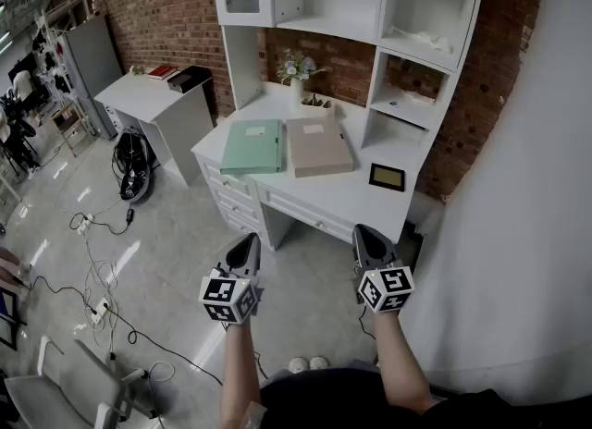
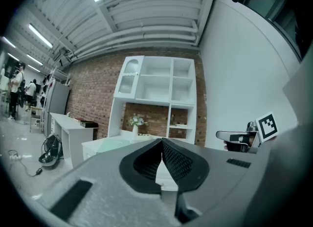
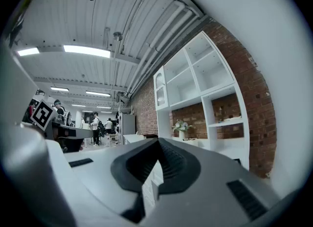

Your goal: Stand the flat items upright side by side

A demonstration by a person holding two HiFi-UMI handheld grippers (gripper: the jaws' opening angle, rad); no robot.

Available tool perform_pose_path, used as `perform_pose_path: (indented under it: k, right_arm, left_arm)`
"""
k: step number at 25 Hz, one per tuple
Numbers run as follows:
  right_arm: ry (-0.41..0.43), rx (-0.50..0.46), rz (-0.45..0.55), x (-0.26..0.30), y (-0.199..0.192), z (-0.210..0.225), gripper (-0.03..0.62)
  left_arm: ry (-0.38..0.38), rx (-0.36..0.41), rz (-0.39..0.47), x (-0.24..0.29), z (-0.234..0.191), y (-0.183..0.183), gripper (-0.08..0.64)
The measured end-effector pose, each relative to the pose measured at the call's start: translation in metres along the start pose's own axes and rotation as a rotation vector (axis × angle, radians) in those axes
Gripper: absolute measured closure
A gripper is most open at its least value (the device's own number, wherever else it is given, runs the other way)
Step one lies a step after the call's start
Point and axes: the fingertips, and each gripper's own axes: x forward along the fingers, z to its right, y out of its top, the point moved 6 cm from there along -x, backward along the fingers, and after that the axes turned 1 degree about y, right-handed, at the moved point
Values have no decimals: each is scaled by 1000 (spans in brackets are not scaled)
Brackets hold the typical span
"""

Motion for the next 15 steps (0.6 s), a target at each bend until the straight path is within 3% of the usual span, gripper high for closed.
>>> perform_pose_path:
  k: [15]
  right_arm:
    - [35, 27, -23, 11, -8, -5, 594]
  left_arm:
    - [-22, -22, -21, 7, -5, -11, 551]
